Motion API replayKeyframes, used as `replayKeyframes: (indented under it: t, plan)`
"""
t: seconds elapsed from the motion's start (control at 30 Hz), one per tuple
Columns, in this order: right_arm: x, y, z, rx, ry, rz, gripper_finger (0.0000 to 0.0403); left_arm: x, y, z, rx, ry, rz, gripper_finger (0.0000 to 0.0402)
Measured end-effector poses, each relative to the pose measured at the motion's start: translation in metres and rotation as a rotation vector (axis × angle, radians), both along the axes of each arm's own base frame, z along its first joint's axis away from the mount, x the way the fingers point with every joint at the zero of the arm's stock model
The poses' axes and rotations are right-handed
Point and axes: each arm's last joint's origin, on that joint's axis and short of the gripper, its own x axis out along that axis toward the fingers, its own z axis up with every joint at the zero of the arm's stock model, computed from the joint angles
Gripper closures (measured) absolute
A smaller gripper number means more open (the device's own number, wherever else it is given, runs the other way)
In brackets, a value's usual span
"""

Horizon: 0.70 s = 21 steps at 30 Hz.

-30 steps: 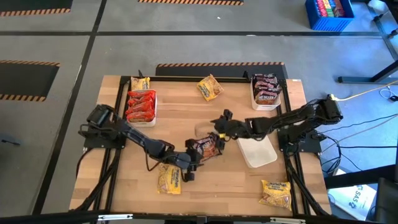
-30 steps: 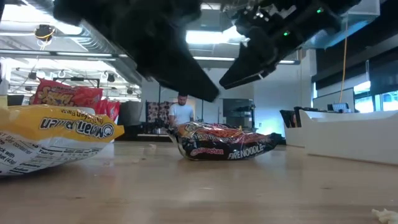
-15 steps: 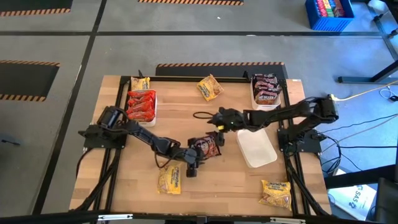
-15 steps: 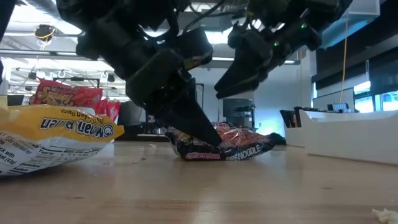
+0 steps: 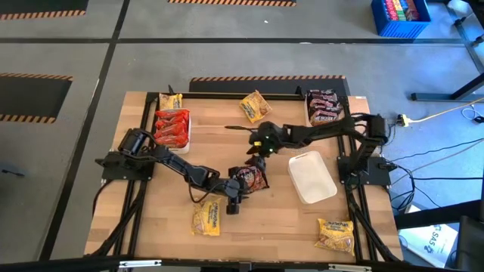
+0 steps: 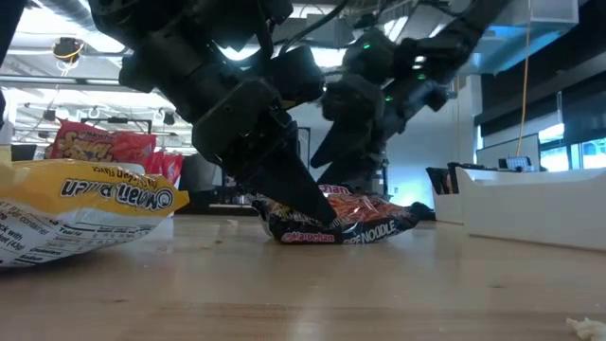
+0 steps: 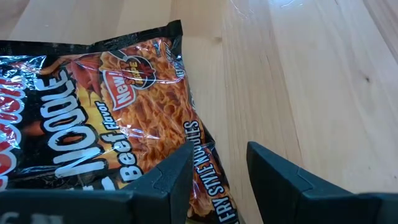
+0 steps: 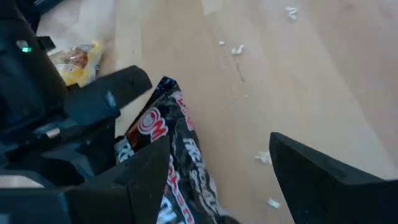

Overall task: Sort Maruchan noodles
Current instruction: Put the black noodle into the top right white bin

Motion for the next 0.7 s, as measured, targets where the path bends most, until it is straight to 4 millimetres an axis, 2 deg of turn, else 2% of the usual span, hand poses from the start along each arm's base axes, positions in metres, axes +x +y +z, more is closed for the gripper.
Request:
replayKeyframes:
  t: [0.33, 0.5, 0.7]
  plan:
    - [0.036, -0.005, -0.013, 0.071, 0.194, 0.141, 0.0146, 0.0, 0.0, -0.001, 0.003, 0.003, 0.0, 0.0258]
    - [0.044, -0.004, -0.025, 0.171, 0.234, 0.212, 0.0146, 0.0, 0.0, -0.001, 0.003, 0.004, 0.0, 0.0258]
    - [0.04, -0.001, -0.032, 0.246, 0.292, 0.255, 0.0146, -0.001, 0.0, -0.001, 0.007, 0.005, 0.001, 0.0258]
